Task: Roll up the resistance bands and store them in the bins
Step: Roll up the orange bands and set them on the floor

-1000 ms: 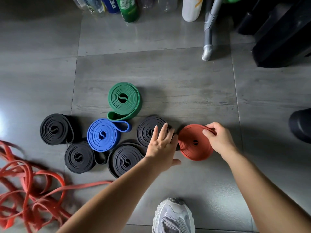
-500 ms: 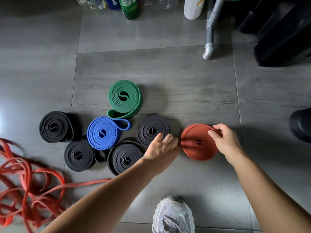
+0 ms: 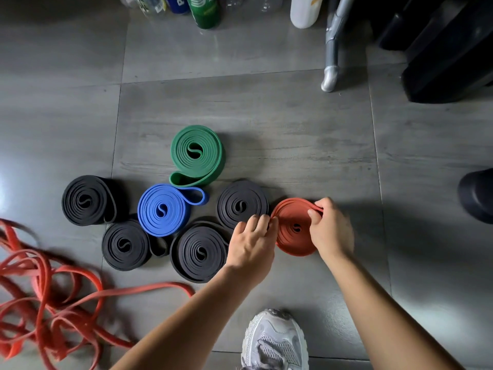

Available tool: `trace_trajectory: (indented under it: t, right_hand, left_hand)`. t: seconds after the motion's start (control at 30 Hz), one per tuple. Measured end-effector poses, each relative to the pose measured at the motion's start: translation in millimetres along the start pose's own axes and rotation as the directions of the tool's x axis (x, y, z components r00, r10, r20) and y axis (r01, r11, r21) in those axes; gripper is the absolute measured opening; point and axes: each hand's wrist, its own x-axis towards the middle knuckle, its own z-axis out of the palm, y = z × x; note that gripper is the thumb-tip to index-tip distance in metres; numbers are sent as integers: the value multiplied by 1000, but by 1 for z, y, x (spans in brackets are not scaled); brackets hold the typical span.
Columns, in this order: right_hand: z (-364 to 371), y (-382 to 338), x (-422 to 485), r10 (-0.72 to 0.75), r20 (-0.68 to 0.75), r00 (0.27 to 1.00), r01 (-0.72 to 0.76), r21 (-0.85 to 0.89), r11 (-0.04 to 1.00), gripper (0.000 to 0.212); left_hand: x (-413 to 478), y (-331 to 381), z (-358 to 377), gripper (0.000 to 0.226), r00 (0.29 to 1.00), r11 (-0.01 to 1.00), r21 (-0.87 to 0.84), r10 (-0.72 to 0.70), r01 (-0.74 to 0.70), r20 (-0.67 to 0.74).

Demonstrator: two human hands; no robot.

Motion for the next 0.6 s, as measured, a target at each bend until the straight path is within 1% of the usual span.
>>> trace_trajectory:
  t: [0.03, 0.1, 0.2, 0.23, 0.3, 0.37, 0.43, 0.5, 0.6]
  right_hand:
    - [0, 2, -1, -21, -44, 999, 18, -67, 998, 19]
    - [-2, 6, -1, -28, -80, 996, 22, -83, 996, 21]
    - [-3, 10, 3, -30, -17, 999, 29, -58, 998, 29]
    - [-4, 10, 4, -42, -15, 999, 41, -63, 997, 30]
    - [-7, 12, 5, -107, -43, 993, 103, -89, 991, 24]
    - [-10, 16, 5, -171, -69, 983, 161, -130, 978, 16]
    - [-12, 21, 6, -178, -88, 980, 165, -141, 976, 16]
    - [-11, 21, 6, -171, -52, 984, 162, -149, 975, 18]
    - [-8, 21, 3, -235, -45, 971, 221, -204, 954, 19]
  left_hand:
    - [-1, 1, 2, 53, 1000, 1000, 7, 4, -4, -9]
    - [-1, 4, 6, 56, 999, 999, 28, 37, -37, -15]
    - [-1, 7, 11, 72, 996, 992, 108, 62, -68, 57]
    - [-2, 7, 13, 78, 995, 989, 127, 61, -70, 78]
    - [-4, 5, 18, 84, 994, 986, 152, 56, -70, 90]
    - [-5, 4, 21, 85, 996, 985, 161, 50, -63, 79]
    - [-7, 4, 25, 85, 997, 987, 155, 37, -47, 68]
    - [-8, 5, 27, 84, 995, 990, 139, 5, -18, 98]
    - [-5, 4, 37, 83, 984, 992, 105, 52, -71, 168]
